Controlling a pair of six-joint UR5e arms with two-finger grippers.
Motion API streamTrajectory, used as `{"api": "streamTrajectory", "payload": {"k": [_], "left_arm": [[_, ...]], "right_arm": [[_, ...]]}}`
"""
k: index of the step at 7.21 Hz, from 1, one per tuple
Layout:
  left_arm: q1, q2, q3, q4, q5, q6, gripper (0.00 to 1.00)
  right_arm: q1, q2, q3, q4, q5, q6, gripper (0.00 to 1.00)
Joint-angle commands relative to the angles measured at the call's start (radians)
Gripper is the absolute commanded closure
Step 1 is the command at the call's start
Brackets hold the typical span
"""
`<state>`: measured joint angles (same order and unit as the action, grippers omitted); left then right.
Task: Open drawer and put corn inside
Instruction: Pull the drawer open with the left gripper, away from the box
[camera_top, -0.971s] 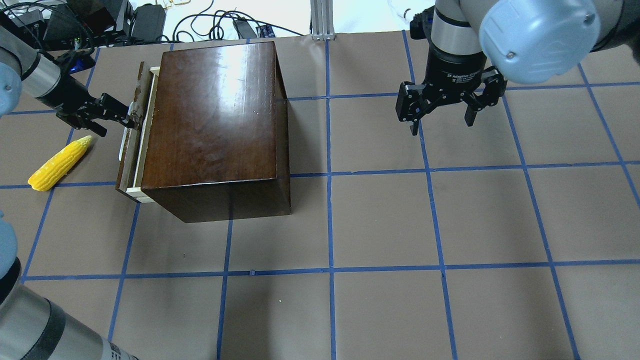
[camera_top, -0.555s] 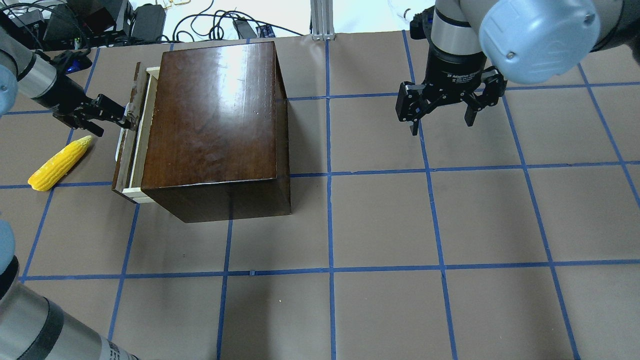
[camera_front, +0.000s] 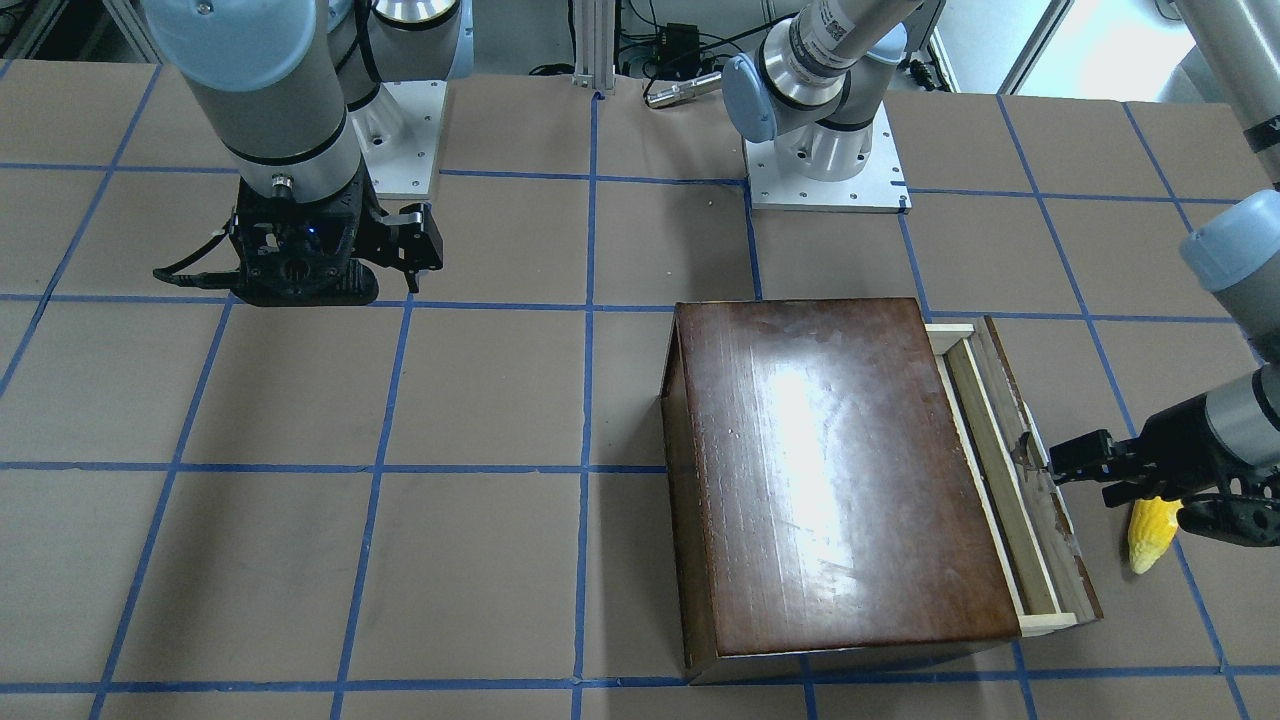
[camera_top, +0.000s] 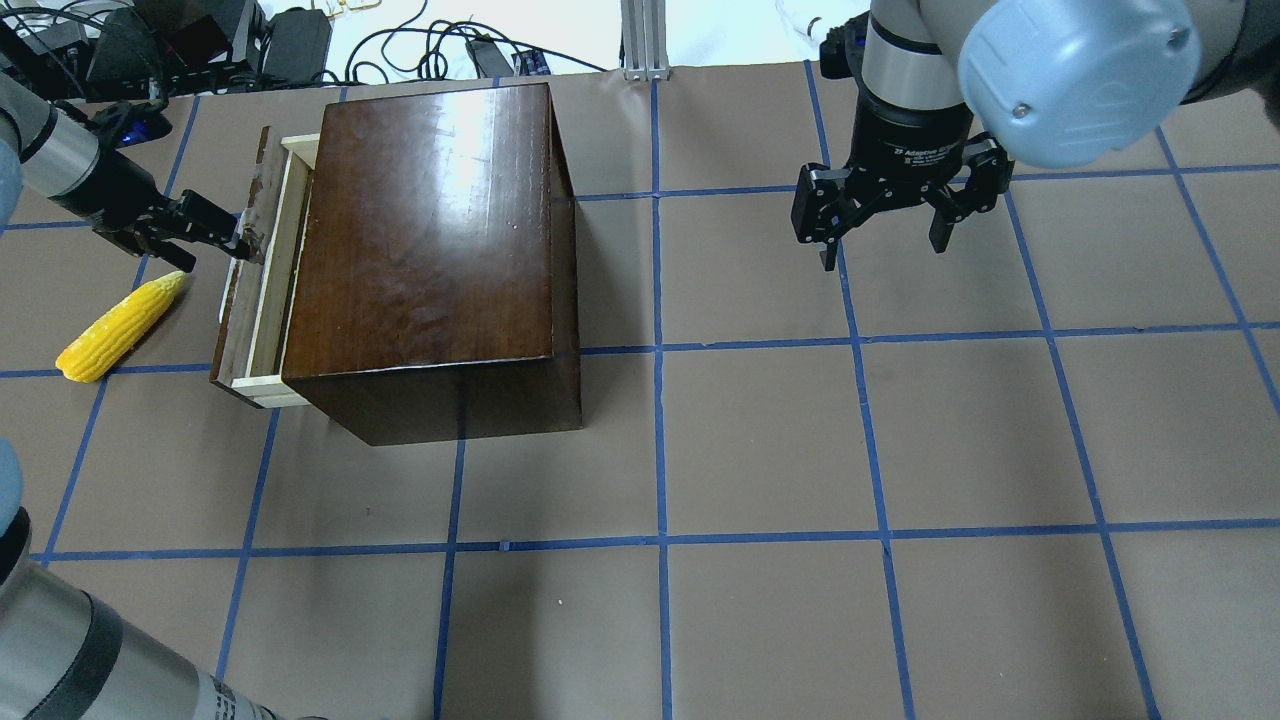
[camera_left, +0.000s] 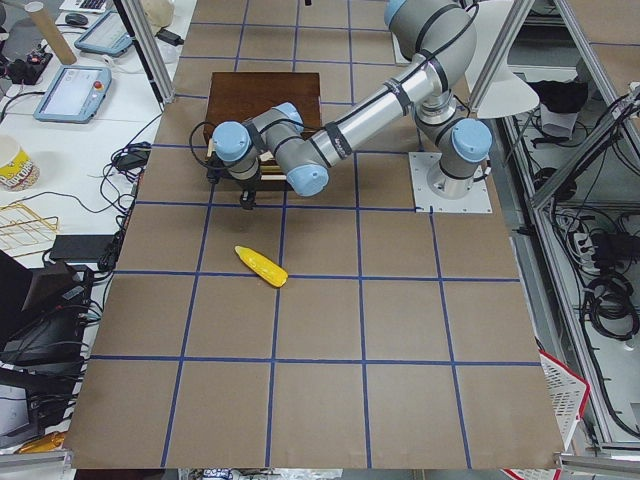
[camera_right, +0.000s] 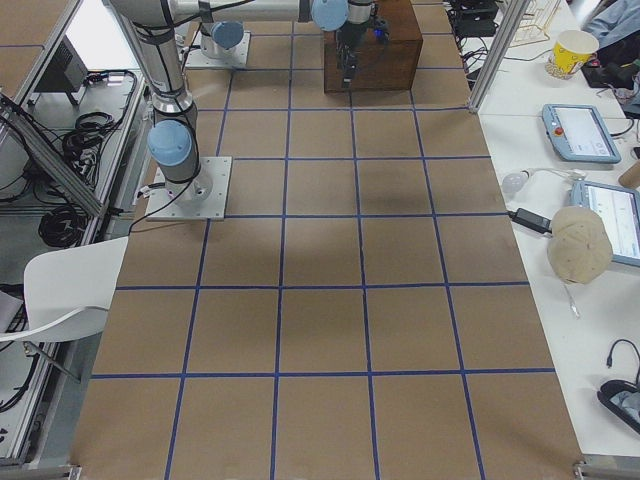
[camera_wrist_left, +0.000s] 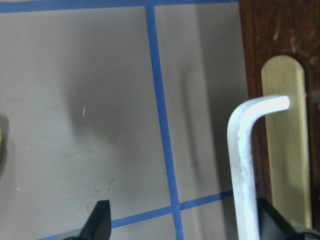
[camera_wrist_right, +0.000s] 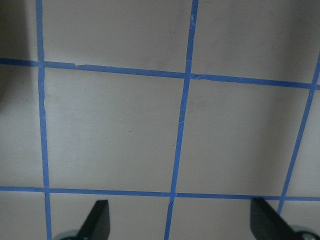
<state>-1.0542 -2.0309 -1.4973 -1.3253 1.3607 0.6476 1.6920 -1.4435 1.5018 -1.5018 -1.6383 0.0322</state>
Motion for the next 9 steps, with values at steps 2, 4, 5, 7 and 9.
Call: {"api": "streamTrajectory", "payload": {"k": [2,4,5,7,9], "left_arm": [[0.0,0.0,0.002,0.009,0.015,0.003,0.0],[0.029,-0.011,0.014,0.008,0.015,0.015,0.0],[0.034,-0.012,0.02,0.008,0.015,0.015,0.0],[0.043,-0.014,0.031,0.008,0.017,0.017,0.0],[0.051,-0.02,0.032,0.008,0.027,0.058,0.0]], "right_arm": [[0.0,0.0,0.0,0.0,0.0,0.0,0.0],[0.0,0.0,0.0,0.0,0.0,0.0,0.0],[0.0,0.0,0.0,0.0,0.0,0.0,0.0],[0.0,0.0,0.0,0.0,0.0,0.0,0.0],[0.0,0.0,0.0,0.0,0.0,0.0,0.0]]}}
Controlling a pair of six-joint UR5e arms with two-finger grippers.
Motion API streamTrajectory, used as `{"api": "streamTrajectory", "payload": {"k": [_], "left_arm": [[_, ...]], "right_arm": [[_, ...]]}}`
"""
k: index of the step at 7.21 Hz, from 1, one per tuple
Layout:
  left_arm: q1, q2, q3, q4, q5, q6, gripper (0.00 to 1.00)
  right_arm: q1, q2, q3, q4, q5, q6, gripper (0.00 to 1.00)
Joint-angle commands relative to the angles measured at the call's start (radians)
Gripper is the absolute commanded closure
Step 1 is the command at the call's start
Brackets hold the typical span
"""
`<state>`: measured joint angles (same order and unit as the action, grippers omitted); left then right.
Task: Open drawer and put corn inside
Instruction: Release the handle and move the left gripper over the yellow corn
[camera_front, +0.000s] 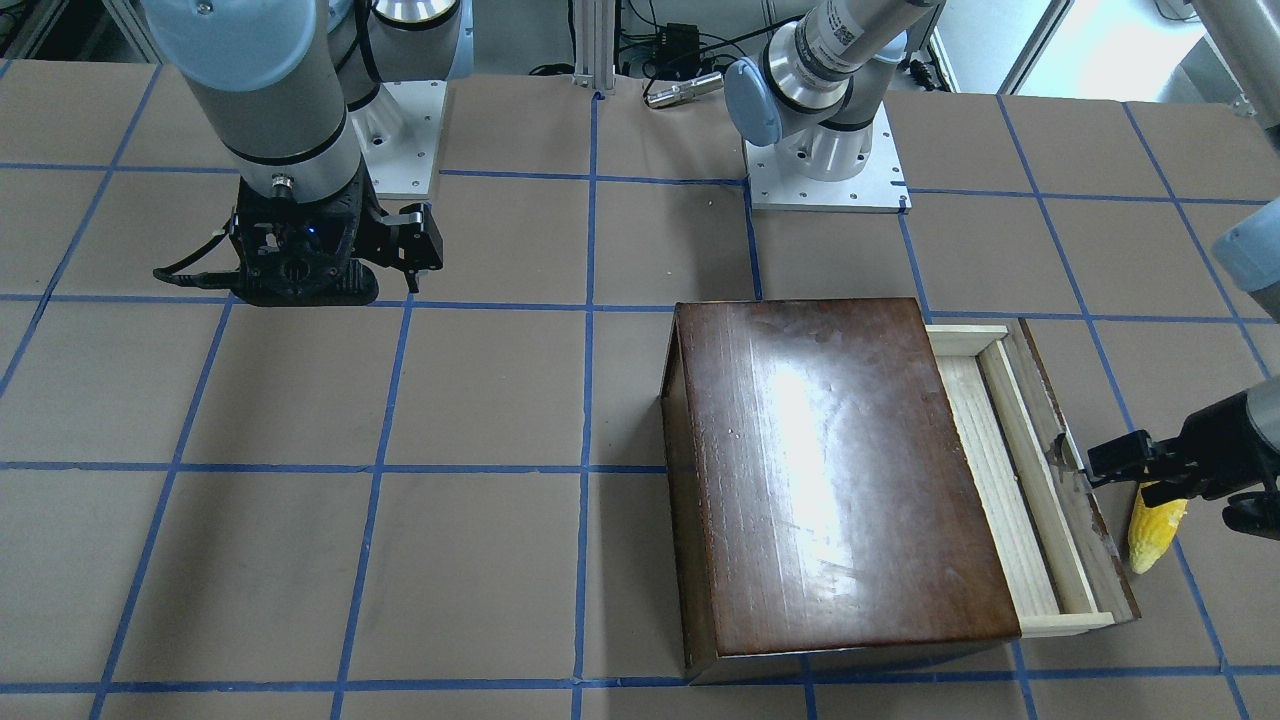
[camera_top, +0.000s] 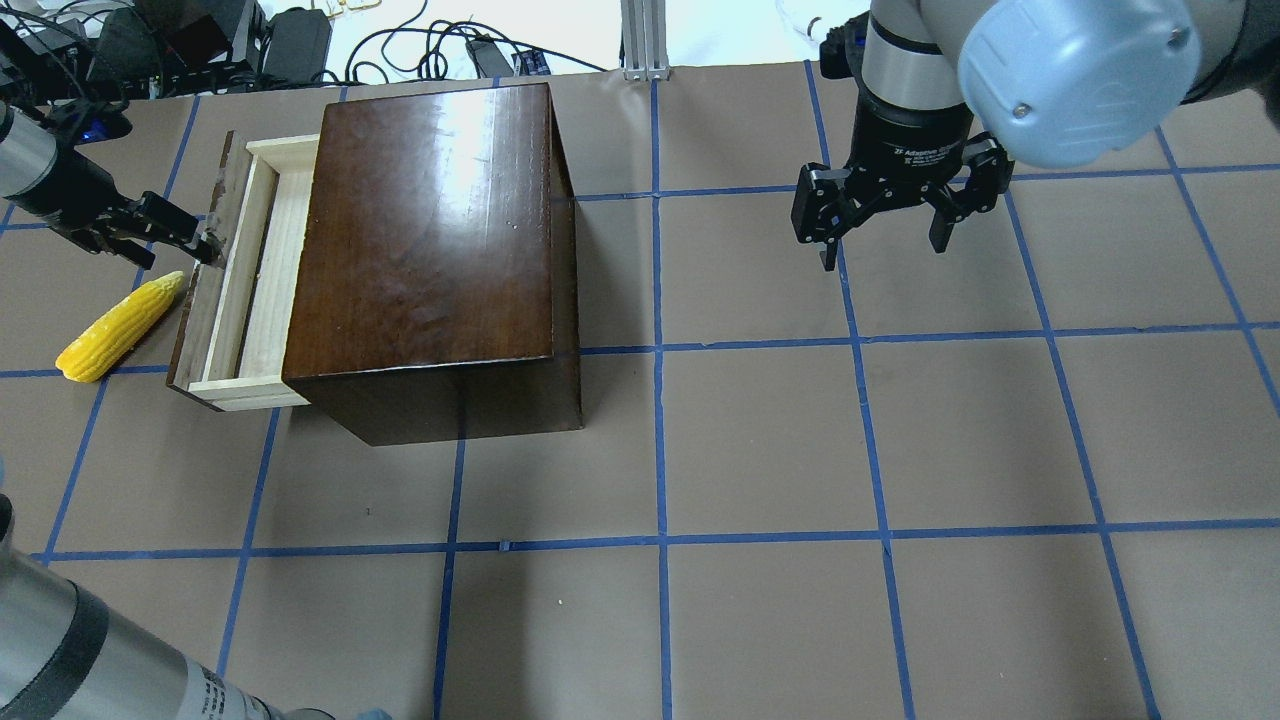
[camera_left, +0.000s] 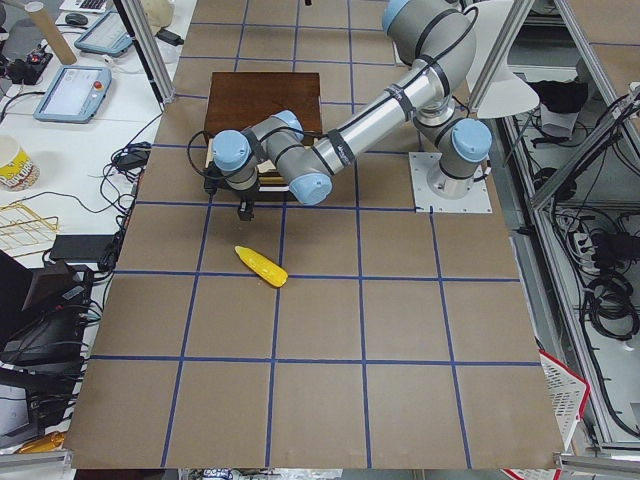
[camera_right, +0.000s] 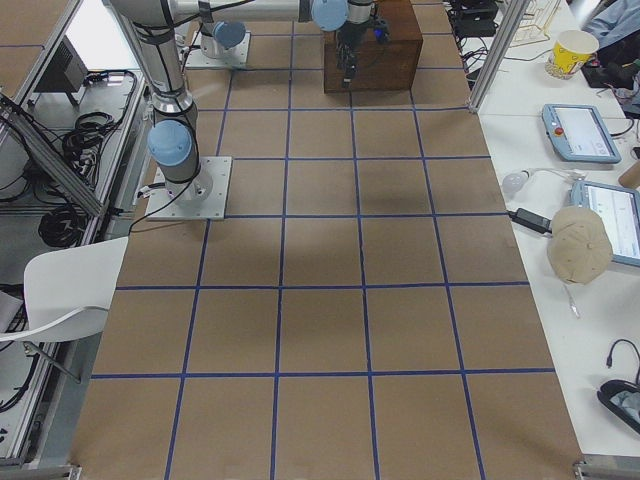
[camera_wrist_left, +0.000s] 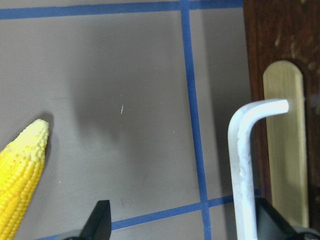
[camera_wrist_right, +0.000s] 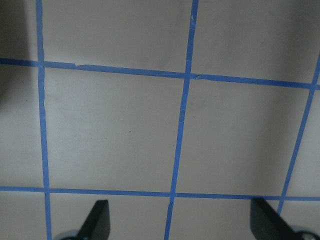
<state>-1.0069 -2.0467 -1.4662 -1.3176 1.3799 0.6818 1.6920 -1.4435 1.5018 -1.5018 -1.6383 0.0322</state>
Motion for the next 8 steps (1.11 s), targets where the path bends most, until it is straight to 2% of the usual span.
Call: {"api": "streamTrajectory", "payload": {"k": [1,3,6,8], "left_arm": [[0.004,-0.004,0.004,0.0,0.017,0.024,0.0],[0.004,-0.001,0.012,0.0,0.021,0.024,0.0],[0.005,0.011,0.075,-0.014,0.073,0.024,0.0],[0.026,0.022,0.078,-0.005,0.142,0.045,0.0]], "right_arm": [[0.0,0.0,0.0,0.0,0.0,0.0,0.0],[0.0,0.0,0.0,0.0,0.0,0.0,0.0],[0.0,0.0,0.0,0.0,0.0,0.0,0.0],[0.0,0.0,0.0,0.0,0.0,0.0,0.0]]}}
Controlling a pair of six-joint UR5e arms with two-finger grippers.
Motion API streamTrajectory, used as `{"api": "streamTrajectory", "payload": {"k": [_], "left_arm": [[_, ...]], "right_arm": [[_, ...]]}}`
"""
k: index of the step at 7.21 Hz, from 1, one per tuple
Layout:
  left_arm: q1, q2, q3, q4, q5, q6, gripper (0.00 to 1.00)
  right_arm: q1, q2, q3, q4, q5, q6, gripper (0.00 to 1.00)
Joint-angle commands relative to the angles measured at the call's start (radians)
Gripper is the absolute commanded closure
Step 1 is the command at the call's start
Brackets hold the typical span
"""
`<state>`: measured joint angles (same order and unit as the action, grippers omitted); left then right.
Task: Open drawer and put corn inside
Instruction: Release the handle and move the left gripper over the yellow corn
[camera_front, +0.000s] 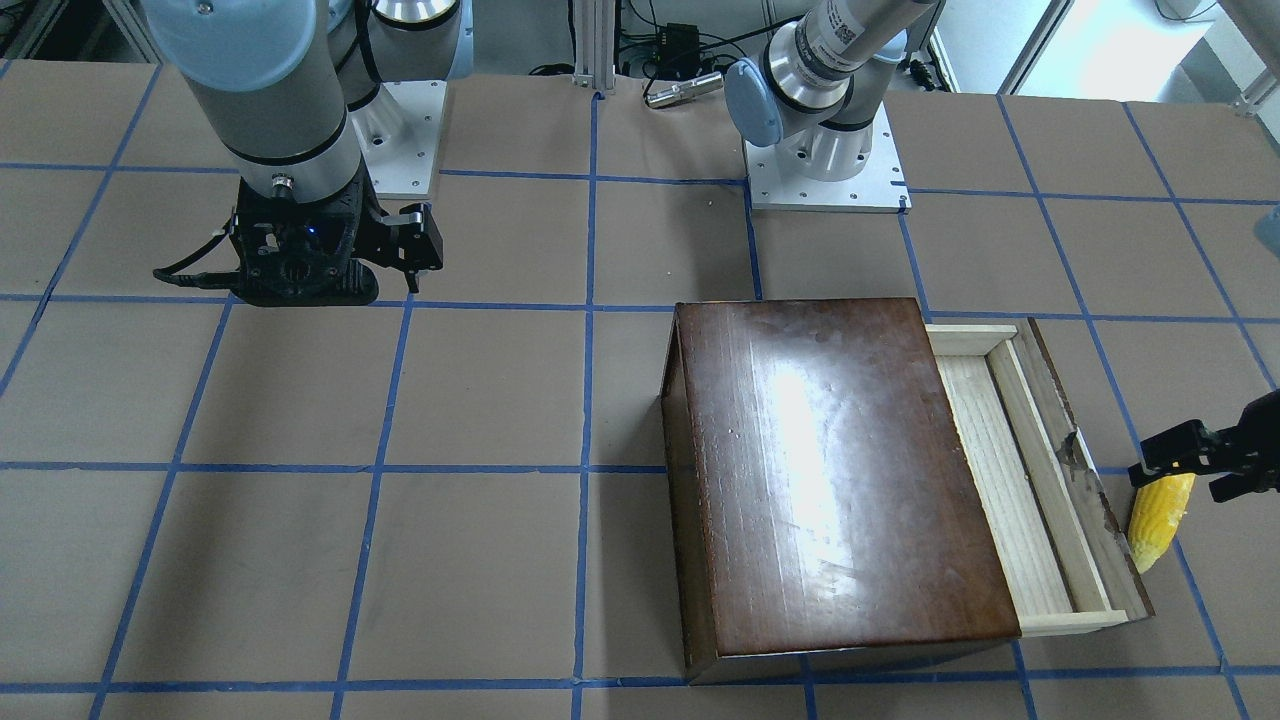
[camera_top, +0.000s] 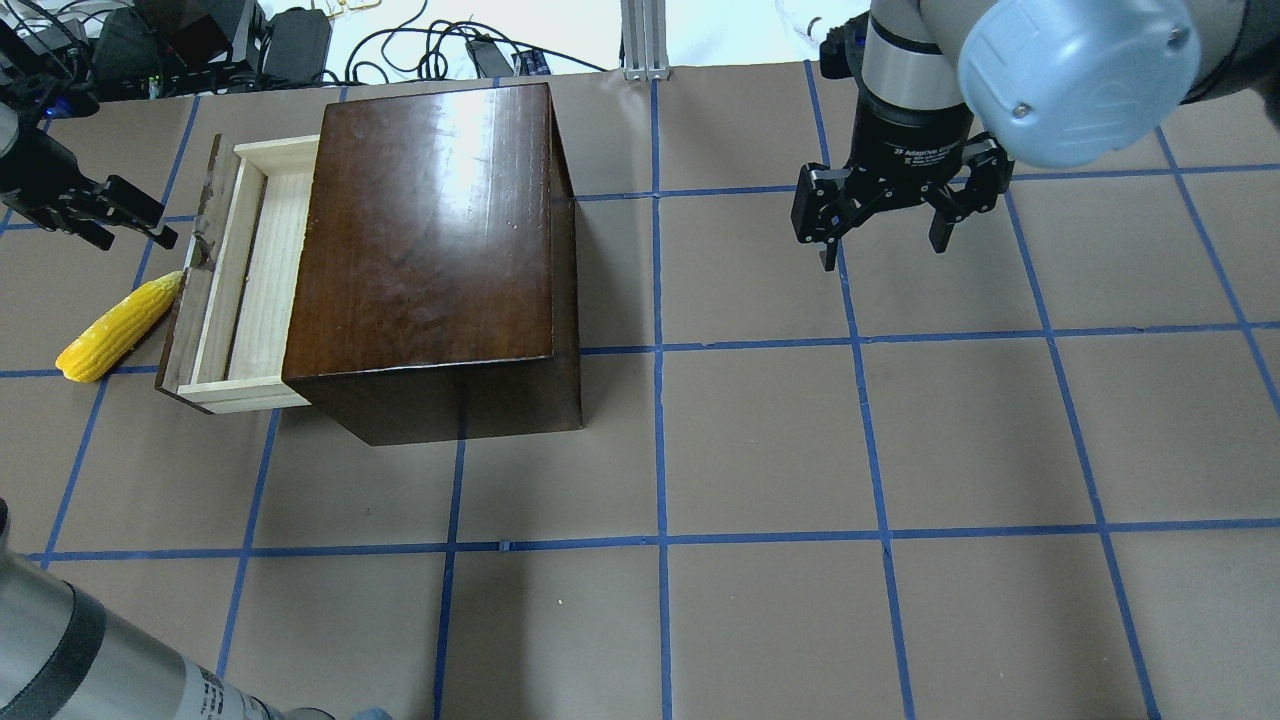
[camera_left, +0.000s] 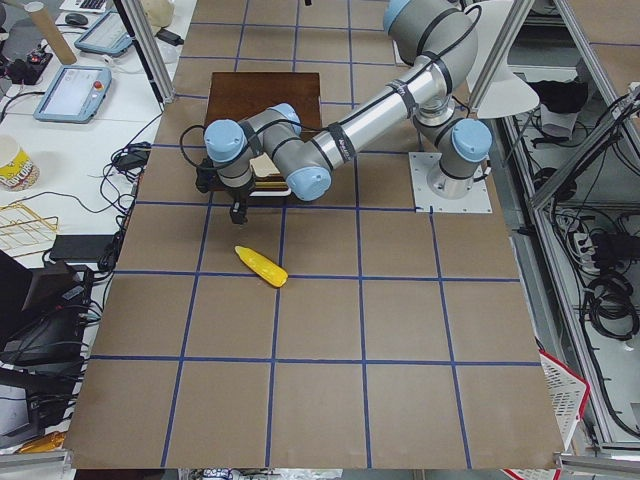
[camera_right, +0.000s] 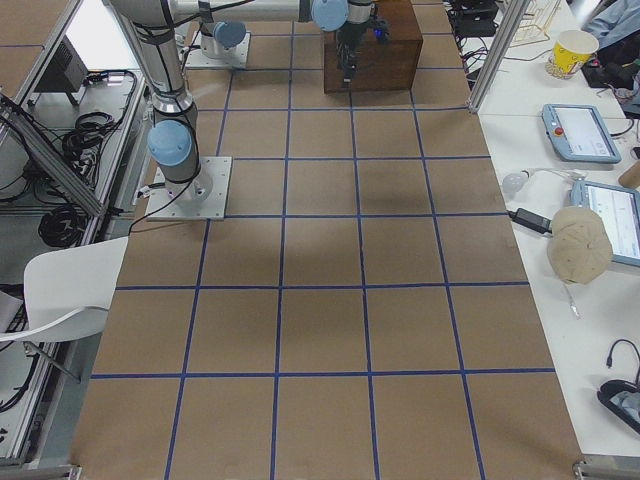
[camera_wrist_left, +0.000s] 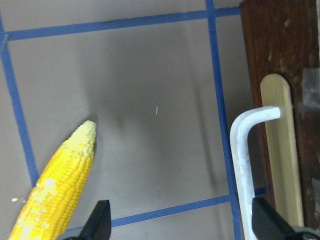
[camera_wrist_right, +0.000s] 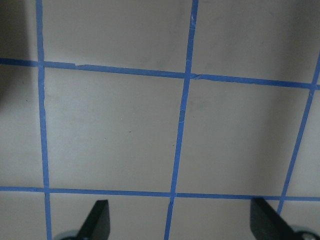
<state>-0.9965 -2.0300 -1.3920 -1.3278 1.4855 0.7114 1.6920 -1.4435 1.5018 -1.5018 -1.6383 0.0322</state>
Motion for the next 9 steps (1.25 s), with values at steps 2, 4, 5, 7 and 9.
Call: {"api": "streamTrajectory", "payload": {"k": [2,4,5,7,9], "left_arm": [[0.048,-0.012,-0.008,0.047,0.09,0.198,0.0],[0.104,-0.035,-0.018,0.088,0.09,0.368,0.0],[0.114,-0.045,-0.031,0.093,0.088,0.47,0.0],[0.16,-0.074,-0.085,0.167,0.088,0.629,0.0],[0.177,-0.102,-0.11,0.194,0.088,0.761,0.0]], "right_arm": [[0.0,0.0,0.0,0.0,0.0,0.0,0.0],[0.0,0.0,0.0,0.0,0.0,0.0,0.0],[0.0,0.0,0.0,0.0,0.0,0.0,0.0],[0.0,0.0,0.0,0.0,0.0,0.0,0.0],[0.0,0.0,0.0,0.0,0.0,0.0,0.0]]}}
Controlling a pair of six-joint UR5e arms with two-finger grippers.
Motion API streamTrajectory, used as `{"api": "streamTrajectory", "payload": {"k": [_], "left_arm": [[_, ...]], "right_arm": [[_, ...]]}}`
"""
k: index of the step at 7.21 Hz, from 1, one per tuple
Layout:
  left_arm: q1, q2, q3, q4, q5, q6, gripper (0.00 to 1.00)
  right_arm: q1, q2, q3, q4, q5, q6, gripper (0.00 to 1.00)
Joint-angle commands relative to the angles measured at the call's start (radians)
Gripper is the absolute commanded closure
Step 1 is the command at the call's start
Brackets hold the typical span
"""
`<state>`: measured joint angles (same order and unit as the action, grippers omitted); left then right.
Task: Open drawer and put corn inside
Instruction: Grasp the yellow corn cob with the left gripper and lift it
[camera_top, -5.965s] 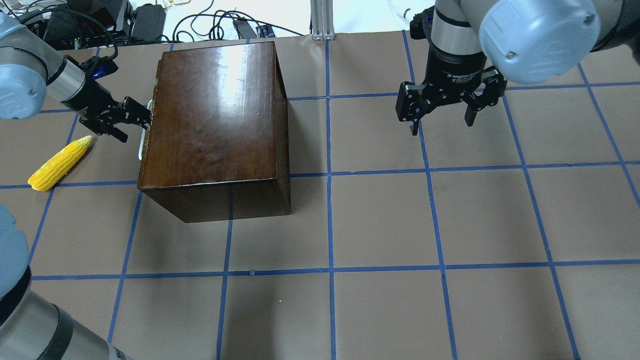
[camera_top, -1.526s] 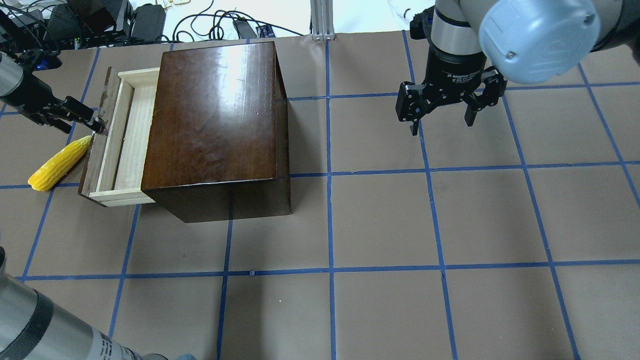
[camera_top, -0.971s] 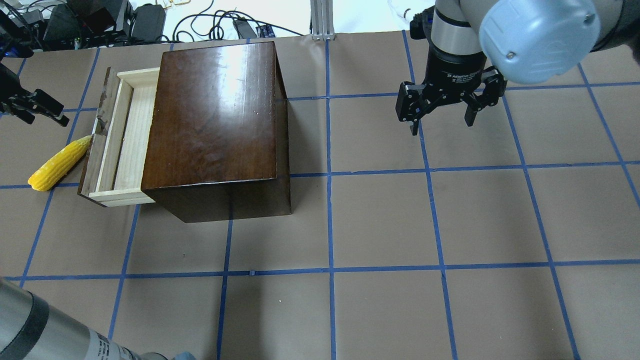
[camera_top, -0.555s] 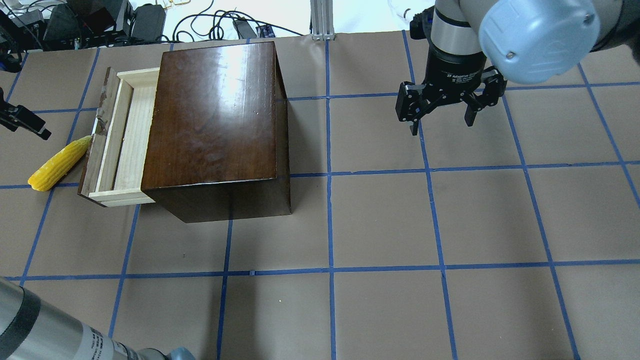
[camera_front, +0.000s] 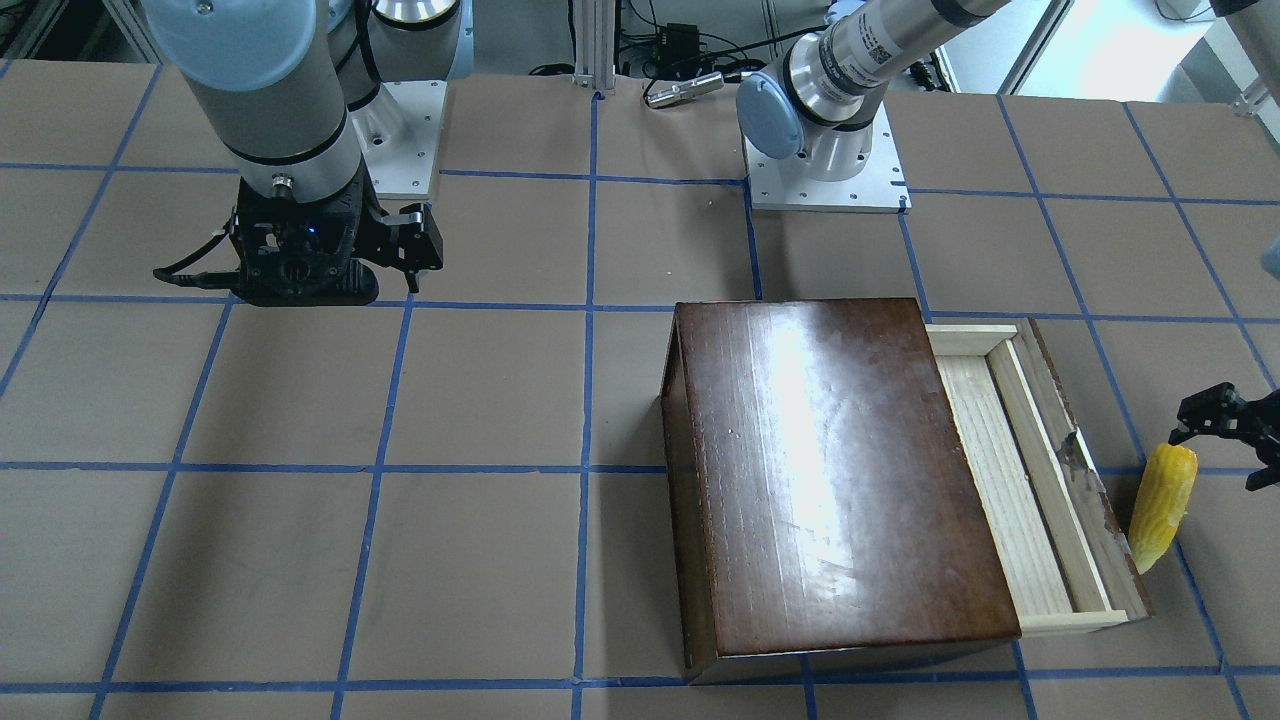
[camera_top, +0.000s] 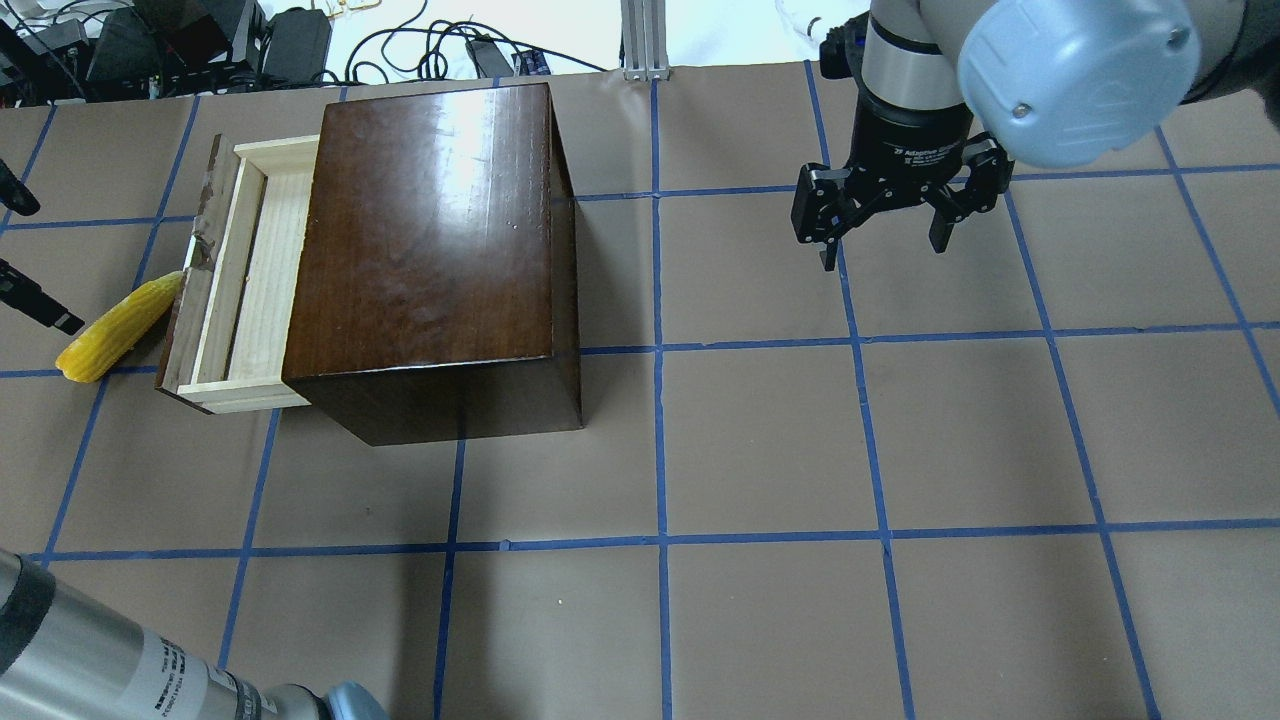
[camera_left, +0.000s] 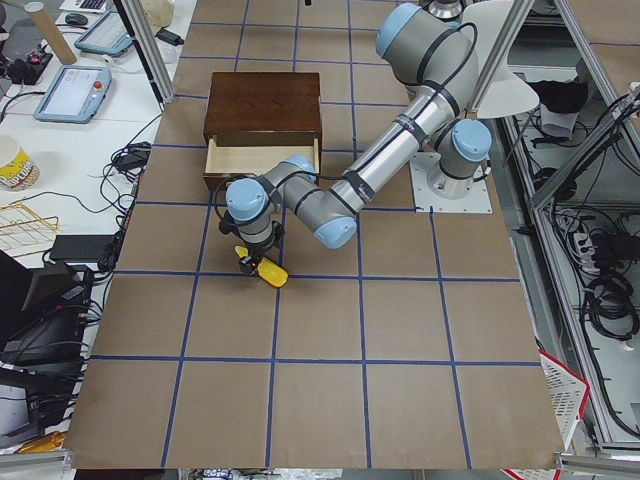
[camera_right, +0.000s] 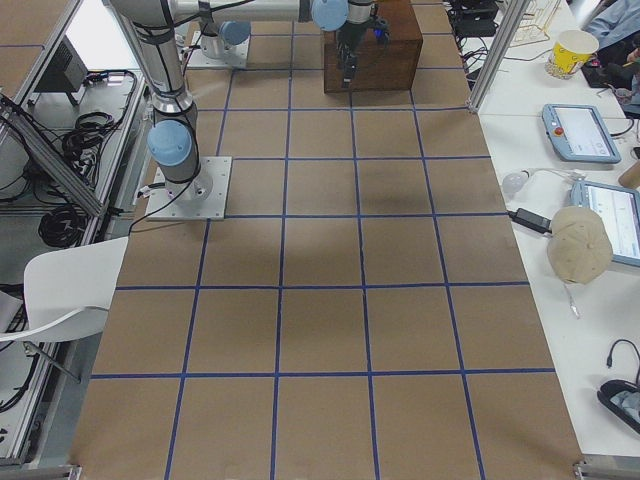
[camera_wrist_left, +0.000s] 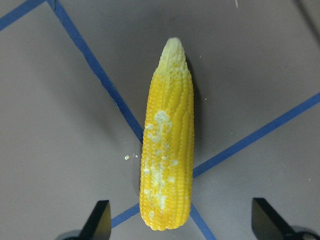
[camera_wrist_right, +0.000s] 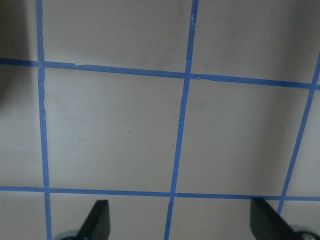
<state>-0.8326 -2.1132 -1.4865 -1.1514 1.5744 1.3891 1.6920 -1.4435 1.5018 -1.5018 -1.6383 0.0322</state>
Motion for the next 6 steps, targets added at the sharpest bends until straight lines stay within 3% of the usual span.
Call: {"api": "streamTrajectory", "payload": {"k": [1,5,6], "left_arm": [[0.017,-0.042,-0.015,0.018,-0.002,0.093,0.0],[0.017,-0.093,-0.002,0.039,-0.001,0.1,0.0],[0.017,-0.102,0.002,0.039,0.001,0.096,0.13]], "right_arm": [[0.0,0.0,0.0,0.0,0.0,0.0,0.0],[0.0,0.0,0.0,0.0,0.0,0.0,0.0],[0.0,0.0,0.0,0.0,0.0,0.0,0.0]]}}
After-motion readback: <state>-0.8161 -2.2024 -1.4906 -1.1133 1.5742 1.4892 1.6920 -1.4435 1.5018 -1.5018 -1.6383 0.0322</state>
